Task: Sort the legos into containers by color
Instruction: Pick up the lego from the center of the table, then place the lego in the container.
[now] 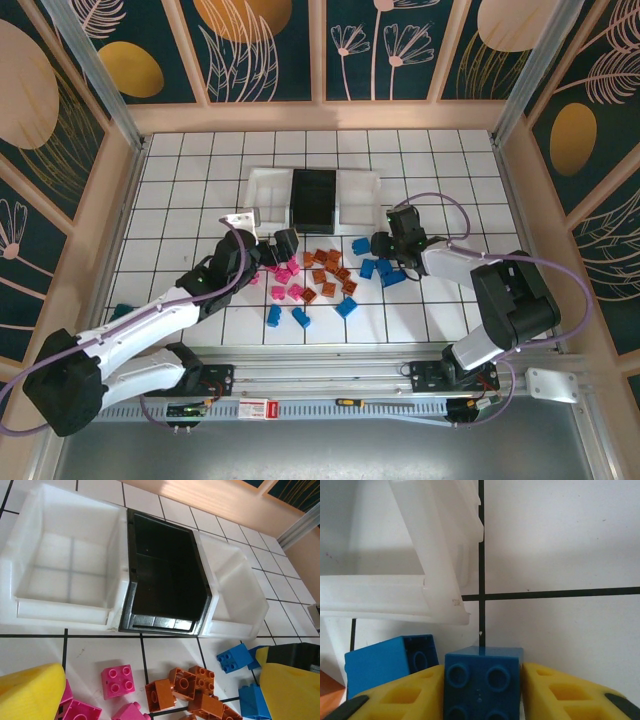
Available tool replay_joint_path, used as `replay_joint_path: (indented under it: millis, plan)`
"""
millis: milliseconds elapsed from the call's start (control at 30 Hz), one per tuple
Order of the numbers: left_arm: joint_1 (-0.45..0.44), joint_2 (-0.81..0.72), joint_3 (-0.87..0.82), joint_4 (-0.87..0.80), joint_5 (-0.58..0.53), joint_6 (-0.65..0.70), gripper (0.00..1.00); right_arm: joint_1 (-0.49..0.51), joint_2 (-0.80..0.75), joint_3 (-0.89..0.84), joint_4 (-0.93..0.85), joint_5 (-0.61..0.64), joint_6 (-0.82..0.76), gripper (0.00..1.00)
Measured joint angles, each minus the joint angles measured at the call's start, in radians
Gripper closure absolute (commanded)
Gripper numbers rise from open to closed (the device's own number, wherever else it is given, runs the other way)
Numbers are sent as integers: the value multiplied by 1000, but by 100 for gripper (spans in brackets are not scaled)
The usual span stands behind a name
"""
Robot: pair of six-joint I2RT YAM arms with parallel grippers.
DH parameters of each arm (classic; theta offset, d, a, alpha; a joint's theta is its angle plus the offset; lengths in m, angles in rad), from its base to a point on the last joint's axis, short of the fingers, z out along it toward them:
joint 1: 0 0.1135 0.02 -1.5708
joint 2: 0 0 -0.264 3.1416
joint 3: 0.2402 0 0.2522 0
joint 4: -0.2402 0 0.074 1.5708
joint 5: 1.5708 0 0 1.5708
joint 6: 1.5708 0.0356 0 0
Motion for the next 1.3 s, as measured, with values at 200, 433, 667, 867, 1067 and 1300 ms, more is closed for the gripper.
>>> replay_joint_path:
  millis: [200,433,667,867,1067,1300]
  plan:
    - [0,-53,-25,1,-72,-51,1,0,-50,-27,4,0,0,79]
    - [0,-177,-99,8,-149,-105,1,14,-227,46,-44,-22,-2,80]
    - [0,-215,-109,-11,-155,-98,1,26,3,281,-5,-23,-5,79]
    - [0,-276,-148,-37,-157,-97,1,26,240,445,-11,-16,-5,49]
    - [0,-281,-140,-116,-152,-74,3,26,269,499,-9,-23,-2,37]
    - [0,-153,-137,-166,-61,-74,17,35,111,406,14,-28,3,37]
